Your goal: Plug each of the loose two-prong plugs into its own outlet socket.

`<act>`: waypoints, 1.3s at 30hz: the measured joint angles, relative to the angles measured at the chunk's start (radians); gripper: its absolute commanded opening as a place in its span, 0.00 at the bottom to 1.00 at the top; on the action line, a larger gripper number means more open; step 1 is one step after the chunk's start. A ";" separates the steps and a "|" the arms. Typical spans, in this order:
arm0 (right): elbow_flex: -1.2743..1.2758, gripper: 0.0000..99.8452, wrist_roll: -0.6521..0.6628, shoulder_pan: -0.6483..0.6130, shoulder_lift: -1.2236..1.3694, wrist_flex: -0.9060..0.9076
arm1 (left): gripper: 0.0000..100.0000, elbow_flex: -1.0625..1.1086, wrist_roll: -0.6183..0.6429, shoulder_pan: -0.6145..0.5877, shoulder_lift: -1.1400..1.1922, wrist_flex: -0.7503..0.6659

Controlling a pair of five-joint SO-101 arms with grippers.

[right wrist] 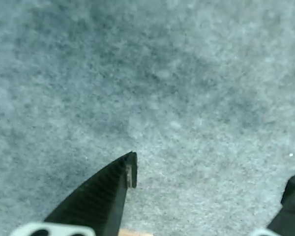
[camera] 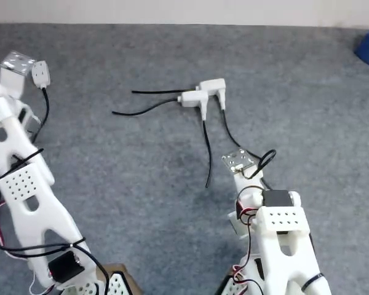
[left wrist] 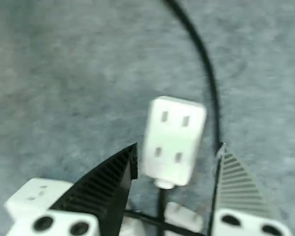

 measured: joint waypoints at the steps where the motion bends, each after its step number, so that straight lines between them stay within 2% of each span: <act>1: 0.000 0.43 0.000 0.000 0.000 0.000 | 0.26 0.000 0.000 -0.009 -0.008 -0.011; 7: 0.000 0.43 0.000 0.000 0.000 0.000 | 0.26 0.021 -0.046 -0.017 -0.014 -0.055; 13: 0.000 0.43 0.000 0.000 0.000 0.000 | 0.25 0.037 -0.051 -0.020 0.080 -0.110; 15: 0.000 0.43 0.000 0.000 0.000 0.000 | 0.19 0.028 -0.051 -0.020 0.097 -0.114; 18: 0.000 0.43 0.000 0.000 0.000 0.000 | 0.00 0.029 -0.064 -0.015 0.110 -0.114; 26: 0.000 0.43 0.000 0.000 0.000 0.000 | 0.01 0.038 -0.132 0.014 0.044 -0.012; 31: 0.000 0.43 0.000 -0.002 0.000 0.000 | 0.01 0.040 -0.064 0.034 -0.098 -0.025; 35: 0.000 0.43 0.000 -0.002 0.000 0.000 | 0.01 0.040 0.008 0.038 -0.310 -0.083; 39: 0.000 0.43 0.000 -0.002 0.000 0.000 | 0.01 0.043 0.058 0.066 -0.535 -0.081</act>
